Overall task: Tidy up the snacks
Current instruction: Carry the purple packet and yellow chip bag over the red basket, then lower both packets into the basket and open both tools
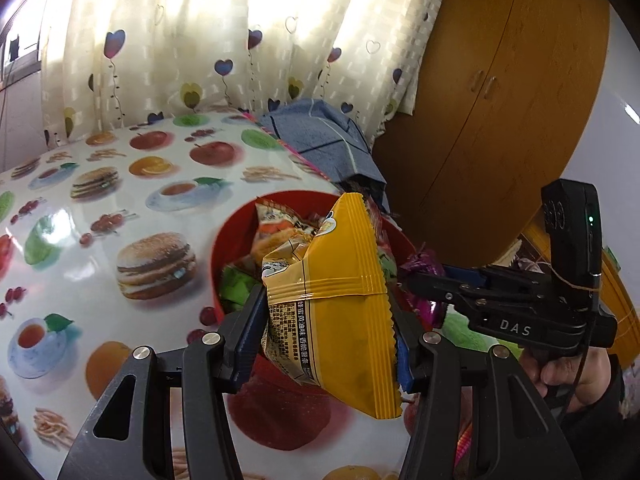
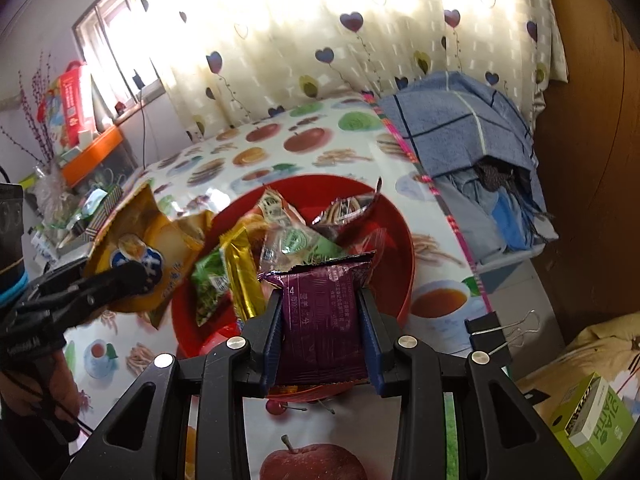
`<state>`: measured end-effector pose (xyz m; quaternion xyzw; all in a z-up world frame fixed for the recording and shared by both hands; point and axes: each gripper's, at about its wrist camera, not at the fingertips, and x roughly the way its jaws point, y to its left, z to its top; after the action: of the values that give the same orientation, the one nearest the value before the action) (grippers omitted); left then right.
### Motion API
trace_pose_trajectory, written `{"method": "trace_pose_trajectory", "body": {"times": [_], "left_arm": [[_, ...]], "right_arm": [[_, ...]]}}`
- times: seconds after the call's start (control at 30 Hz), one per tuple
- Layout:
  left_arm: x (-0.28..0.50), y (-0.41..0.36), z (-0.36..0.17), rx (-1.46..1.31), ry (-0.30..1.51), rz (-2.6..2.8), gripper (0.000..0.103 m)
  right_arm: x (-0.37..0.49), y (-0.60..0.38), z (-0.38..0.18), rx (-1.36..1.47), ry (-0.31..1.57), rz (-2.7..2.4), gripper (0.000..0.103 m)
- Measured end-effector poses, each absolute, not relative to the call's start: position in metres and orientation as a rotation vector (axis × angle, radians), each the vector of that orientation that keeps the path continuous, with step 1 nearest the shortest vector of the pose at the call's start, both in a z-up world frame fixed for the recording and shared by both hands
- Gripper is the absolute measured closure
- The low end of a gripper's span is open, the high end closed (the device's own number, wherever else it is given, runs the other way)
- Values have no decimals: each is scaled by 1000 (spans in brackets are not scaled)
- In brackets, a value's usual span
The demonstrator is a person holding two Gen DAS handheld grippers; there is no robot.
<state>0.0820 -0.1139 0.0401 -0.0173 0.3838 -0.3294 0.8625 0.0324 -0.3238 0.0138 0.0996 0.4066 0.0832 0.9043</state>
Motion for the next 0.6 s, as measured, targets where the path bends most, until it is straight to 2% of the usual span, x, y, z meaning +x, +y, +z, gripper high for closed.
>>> {"method": "trace_pose_trajectory", "body": {"times": [0.6], "left_arm": [[108,-138,26,16,793,-640,49]], "right_arm": [[63,-311,0,179,863,177,70]]}}
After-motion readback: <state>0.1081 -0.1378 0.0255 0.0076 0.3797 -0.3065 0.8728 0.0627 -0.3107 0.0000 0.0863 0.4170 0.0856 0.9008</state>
